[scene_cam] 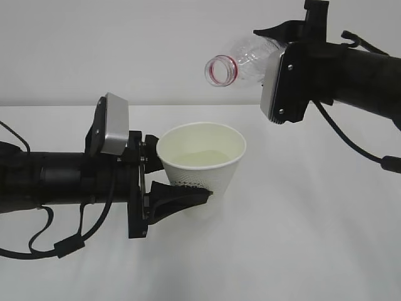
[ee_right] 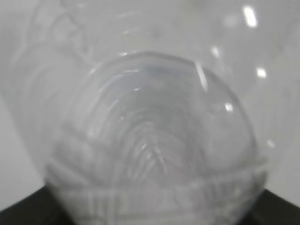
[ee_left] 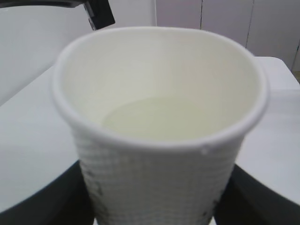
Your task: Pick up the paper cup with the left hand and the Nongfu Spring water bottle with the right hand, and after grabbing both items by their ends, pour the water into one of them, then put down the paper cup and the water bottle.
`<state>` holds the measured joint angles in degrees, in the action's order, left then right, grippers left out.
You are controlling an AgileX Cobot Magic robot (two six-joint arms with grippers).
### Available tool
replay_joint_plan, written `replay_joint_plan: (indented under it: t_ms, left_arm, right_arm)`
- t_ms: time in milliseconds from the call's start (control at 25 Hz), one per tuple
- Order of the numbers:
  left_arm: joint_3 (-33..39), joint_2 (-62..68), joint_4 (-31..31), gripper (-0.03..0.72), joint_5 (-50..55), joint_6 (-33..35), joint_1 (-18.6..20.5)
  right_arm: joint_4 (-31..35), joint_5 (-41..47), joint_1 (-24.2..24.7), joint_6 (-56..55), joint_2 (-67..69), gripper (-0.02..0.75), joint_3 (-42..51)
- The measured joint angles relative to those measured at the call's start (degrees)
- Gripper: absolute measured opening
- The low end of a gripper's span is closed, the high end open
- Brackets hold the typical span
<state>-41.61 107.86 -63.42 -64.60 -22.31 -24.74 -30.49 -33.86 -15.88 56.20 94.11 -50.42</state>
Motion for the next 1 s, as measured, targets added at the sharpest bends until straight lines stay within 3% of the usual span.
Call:
replay_joint_plan:
  t_ms: [1000]
  left_arm:
    - [0.00, 0.00, 0.00, 0.486, 0.00, 0.00, 0.00]
  right_arm:
    - [4.70, 0.00, 0.00, -23.28, 0.00, 0.458, 0.00]
